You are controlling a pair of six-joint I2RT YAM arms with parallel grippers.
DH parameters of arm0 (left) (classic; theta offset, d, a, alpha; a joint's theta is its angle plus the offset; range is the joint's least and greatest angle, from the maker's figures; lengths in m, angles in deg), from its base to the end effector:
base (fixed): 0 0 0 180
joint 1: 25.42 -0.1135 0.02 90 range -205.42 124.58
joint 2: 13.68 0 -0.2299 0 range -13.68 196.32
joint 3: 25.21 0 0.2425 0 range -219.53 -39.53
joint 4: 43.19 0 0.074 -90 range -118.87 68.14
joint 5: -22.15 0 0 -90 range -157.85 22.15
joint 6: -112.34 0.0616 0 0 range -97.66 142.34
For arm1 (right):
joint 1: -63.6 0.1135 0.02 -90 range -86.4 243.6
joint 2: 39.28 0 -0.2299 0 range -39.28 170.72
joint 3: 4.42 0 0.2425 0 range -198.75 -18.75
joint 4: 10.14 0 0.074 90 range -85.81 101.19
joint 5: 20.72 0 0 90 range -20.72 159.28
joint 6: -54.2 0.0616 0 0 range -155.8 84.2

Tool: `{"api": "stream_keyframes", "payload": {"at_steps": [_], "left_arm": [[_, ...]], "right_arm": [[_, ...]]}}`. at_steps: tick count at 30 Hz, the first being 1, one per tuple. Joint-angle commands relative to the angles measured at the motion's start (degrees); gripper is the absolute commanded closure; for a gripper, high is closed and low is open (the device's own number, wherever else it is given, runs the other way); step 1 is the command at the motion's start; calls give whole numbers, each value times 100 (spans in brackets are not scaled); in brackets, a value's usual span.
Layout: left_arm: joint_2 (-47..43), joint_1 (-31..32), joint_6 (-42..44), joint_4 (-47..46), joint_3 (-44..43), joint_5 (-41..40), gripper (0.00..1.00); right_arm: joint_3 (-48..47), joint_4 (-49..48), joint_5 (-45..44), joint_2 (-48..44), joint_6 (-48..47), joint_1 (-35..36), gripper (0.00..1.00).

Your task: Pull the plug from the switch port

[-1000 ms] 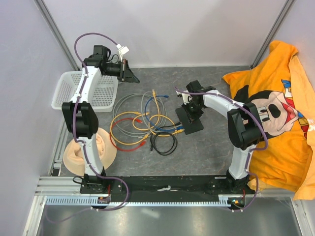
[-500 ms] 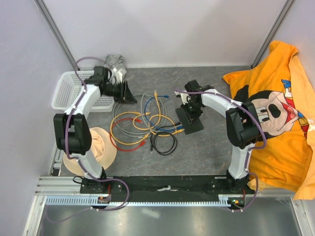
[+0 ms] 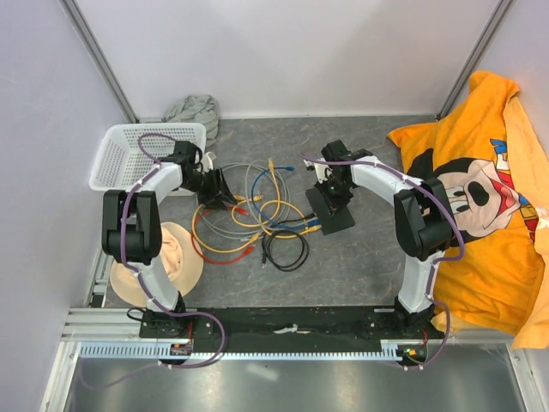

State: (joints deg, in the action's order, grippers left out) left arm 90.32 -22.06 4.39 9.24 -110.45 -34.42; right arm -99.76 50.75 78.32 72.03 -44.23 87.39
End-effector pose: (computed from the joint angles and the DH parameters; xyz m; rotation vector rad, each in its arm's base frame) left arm 0.3431 -0.0541 0.1399 -0.2167 2.7860 -0.9091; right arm 0.3322 0.1570 0.1297 -0.8367 2.8010 0.2740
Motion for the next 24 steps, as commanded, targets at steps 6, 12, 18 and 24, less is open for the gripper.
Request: {"api": "stream_keyframes", "payload": {"at_steps": [6,12,18,24], "left_arm": [[577,314,-217,-84,-238,-144,54],[744,525,-33,56,-432,-547,63],[235,622,222,364,-467,-970,63],[-91,1157,1091,768,-99,-767,55]], "right_arm": [[569,-728,-7,488,-80,196,92],[525,-754,19,506,-63,187,91],[499,-746,45,515,-63,187,91],[473,-772,124,620,-28,196,91]]}}
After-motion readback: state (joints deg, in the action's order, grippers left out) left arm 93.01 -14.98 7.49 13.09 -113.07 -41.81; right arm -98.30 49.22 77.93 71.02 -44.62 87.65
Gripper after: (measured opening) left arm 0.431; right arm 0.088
